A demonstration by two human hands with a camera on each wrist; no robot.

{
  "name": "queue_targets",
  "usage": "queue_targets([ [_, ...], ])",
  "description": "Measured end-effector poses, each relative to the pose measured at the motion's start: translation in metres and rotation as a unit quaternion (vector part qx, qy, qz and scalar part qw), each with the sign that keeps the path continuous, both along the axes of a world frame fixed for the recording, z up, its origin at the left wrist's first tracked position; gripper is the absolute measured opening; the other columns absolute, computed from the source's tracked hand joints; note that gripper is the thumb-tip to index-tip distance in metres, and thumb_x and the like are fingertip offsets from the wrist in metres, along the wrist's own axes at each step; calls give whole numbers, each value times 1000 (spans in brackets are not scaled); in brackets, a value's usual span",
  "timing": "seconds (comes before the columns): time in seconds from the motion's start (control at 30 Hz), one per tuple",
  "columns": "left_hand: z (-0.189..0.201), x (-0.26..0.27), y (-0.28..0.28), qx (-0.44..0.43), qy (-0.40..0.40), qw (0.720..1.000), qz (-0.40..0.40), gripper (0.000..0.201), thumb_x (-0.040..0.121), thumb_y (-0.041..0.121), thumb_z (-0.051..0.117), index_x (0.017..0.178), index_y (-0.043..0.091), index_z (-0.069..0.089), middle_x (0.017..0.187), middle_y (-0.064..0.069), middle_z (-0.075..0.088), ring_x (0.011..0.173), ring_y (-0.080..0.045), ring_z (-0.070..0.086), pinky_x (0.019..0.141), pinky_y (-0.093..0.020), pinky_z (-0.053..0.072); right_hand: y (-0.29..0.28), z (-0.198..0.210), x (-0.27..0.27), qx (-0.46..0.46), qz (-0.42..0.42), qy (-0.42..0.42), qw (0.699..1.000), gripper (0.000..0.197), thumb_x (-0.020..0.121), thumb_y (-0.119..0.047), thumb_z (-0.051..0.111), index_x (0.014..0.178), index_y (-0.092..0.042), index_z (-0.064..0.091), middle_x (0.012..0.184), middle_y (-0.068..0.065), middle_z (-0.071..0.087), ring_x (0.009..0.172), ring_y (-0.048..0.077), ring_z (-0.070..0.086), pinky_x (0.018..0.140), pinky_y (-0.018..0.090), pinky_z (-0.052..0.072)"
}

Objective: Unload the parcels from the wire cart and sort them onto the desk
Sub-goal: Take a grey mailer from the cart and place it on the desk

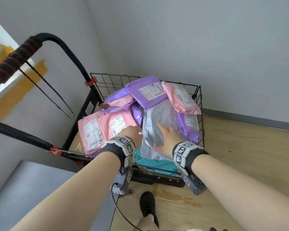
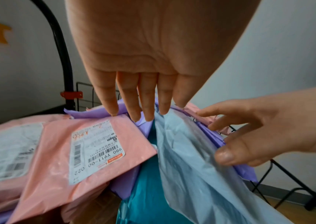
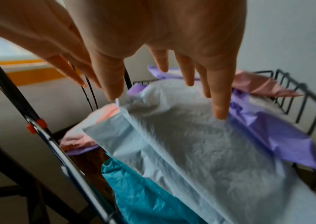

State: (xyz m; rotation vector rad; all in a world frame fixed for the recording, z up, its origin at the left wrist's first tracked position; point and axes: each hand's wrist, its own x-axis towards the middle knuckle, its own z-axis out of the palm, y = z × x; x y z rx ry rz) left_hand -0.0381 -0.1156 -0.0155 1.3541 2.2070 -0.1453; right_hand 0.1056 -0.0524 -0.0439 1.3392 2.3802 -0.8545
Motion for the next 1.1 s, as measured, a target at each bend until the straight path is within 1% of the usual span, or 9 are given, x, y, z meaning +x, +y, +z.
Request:
queue_targets([
  [0.1,-18,-15,17,-19,-29,999,10,36,98,25,40,131,13,49,135,-10,50,122,-28,49,99,-34,39,7,-20,-19,-9,-26,-57,998,115,73,-53,70,147,-34,-15,155,17,-15,142,46,-4,114,53,14],
  [0.17,-30,-18,24,-33,-56,998,25,36,97,24,42,130,13,49,133,-10,52,120,-28,51,97,-33,40,13,-30,-22,-6,-51,-76,996,116,74,-50,70,146,-33,-18,154,21,-16,140,50,0,113,54,19],
  [0.33,-52,-15,40,-40,-118,990,65,45,92,28,52,133,11,45,125,-9,58,113,-26,56,91,-31,44,35,-41,-17,21,-67,-79,994,90,81,-10,58,143,-36,-1,146,19,19,121,39,47,93,52,47],
  [0.5,-51,-4,51,-36,-125,987,90,20,88,18,57,103,6,52,94,-8,58,82,-25,53,67,-28,38,41,-39,-13,22,-30,-49,998,72,77,11,43,134,-24,19,127,16,42,101,35,58,83,50,51],
  [0.6,-45,-2,54,-56,-128,987,78,10,85,11,60,83,7,50,88,-12,63,87,-26,64,66,-31,44,45,-29,-10,22,-7,-20,1000,60,80,12,37,131,-18,25,118,17,50,94,33,59,79,45,52],
  [0.67,-39,-3,55,-53,-130,986,93,26,84,8,61,72,13,39,90,-15,65,92,-29,68,68,-33,48,47,-18,-8,23,7,-6,1000,55,82,11,35,130,-15,27,114,17,55,95,34,59,78,41,51],
  [0.83,-11,1,46,-39,-117,983,134,20,82,5,64,92,9,47,106,-15,64,94,-32,67,84,-44,55,40,10,-4,21,41,30,998,51,85,10,31,130,-13,31,109,19,59,94,36,62,74,39,47],
  [0.97,5,10,32,-15,-80,984,162,19,81,4,62,91,8,46,94,-10,59,85,-26,59,75,-31,51,27,23,0,16,61,53,997,48,83,8,30,126,-14,32,104,20,62,91,37,62,79,43,51],
  [1.1,20,23,18,22,-38,976,214,16,83,6,52,99,6,51,99,-11,60,87,-28,57,70,-32,45,18,38,11,17,79,74,994,43,87,7,30,126,-12,34,110,22,61,100,36,60,75,37,43],
])
